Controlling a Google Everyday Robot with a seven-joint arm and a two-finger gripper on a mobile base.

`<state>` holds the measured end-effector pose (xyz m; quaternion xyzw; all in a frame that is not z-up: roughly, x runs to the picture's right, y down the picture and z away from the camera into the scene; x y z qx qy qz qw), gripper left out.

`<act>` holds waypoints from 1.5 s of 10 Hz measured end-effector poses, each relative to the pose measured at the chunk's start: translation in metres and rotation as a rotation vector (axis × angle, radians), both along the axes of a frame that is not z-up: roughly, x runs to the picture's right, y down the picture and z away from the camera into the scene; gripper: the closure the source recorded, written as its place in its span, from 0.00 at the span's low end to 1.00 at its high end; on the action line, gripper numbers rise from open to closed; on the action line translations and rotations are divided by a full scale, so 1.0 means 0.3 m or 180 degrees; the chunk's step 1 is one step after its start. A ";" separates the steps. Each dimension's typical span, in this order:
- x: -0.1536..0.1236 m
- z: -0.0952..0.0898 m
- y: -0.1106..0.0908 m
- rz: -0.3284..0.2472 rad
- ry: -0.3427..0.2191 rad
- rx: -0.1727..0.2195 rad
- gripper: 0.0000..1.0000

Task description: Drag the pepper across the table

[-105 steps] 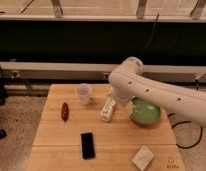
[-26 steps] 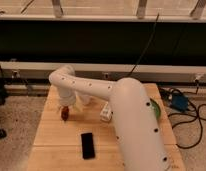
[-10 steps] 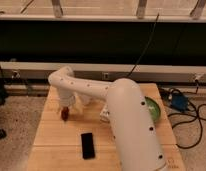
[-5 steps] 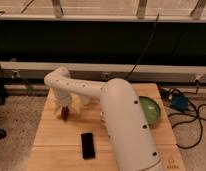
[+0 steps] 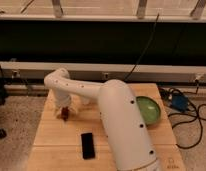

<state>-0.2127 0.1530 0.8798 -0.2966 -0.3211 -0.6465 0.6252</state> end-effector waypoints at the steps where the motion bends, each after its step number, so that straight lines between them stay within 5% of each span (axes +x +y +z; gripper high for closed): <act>1: 0.000 -0.005 -0.004 0.0000 -0.0012 0.0005 0.65; 4: 0.016 -0.005 -0.010 0.0022 -0.0016 -0.0012 0.96; 5: 0.019 0.001 -0.003 0.0019 0.0001 -0.0015 1.00; 15: 0.003 -0.024 0.001 0.0022 -0.0001 0.0017 1.00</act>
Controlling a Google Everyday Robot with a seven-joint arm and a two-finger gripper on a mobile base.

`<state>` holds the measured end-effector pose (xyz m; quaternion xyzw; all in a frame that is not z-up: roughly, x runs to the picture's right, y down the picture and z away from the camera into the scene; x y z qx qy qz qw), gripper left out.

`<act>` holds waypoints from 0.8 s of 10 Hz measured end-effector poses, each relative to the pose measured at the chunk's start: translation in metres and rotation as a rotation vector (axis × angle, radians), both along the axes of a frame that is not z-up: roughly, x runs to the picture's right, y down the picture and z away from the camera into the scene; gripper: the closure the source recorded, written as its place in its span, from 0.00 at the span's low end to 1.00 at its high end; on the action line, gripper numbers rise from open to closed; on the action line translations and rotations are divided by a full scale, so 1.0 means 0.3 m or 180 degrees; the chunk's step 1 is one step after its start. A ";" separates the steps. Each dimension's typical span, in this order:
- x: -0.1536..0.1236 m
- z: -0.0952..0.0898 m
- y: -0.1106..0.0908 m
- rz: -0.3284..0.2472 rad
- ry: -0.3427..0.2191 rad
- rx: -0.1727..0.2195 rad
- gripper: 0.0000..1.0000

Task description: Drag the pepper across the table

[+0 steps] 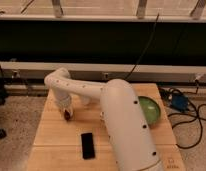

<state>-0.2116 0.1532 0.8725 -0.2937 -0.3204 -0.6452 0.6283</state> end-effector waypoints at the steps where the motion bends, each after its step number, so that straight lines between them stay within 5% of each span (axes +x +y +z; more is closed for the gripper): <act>1: 0.000 0.000 0.001 0.0001 0.0002 0.0003 1.00; 8: 0.002 -0.008 0.001 0.0005 0.0015 0.0026 1.00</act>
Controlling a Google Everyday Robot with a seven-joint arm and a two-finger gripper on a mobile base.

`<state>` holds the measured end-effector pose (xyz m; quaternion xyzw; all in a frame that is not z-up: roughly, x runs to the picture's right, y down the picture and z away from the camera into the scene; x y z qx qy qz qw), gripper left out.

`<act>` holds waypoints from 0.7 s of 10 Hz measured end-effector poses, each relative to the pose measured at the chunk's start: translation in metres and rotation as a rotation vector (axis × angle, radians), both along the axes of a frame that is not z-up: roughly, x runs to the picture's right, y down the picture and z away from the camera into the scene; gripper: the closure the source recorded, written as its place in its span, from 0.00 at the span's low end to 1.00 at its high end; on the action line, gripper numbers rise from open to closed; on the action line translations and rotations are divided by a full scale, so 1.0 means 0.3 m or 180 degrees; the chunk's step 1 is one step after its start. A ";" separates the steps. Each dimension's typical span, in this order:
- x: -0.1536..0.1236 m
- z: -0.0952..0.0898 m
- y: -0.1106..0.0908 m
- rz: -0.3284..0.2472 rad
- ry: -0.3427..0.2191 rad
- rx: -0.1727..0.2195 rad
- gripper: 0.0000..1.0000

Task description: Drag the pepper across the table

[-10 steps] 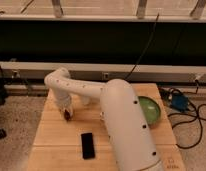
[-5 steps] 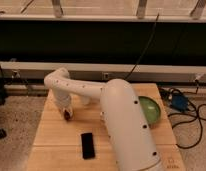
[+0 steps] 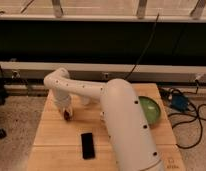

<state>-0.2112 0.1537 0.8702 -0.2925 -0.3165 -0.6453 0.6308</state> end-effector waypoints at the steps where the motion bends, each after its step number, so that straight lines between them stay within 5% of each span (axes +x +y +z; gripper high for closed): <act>1: 0.000 -0.001 0.000 0.0002 0.0001 0.0003 1.00; 7: 0.010 -0.004 0.002 0.0009 0.0017 0.0020 1.00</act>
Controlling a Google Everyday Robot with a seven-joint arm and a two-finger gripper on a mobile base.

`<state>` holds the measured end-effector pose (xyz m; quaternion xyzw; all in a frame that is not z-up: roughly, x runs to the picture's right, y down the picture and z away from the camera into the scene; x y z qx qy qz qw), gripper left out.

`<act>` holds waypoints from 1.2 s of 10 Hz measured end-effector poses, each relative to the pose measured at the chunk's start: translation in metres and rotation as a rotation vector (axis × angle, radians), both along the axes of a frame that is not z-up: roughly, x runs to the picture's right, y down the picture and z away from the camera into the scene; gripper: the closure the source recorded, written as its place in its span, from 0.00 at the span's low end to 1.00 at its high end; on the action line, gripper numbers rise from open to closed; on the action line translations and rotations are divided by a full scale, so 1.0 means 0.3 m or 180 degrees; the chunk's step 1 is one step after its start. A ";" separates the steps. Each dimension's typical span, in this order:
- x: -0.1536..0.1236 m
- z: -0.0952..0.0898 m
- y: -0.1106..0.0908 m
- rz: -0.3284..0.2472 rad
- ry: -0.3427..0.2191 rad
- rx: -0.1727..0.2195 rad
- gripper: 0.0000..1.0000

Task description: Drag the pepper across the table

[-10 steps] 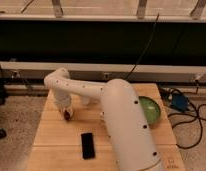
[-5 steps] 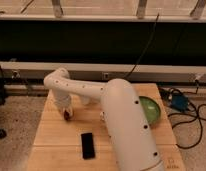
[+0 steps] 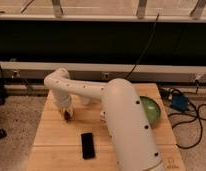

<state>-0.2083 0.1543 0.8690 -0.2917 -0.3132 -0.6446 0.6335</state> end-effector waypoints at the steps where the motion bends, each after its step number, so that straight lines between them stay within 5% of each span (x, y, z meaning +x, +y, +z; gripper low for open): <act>1: 0.001 -0.002 0.000 0.0001 0.0001 0.0003 1.00; 12: 0.017 -0.008 0.005 0.0031 0.0034 0.0031 1.00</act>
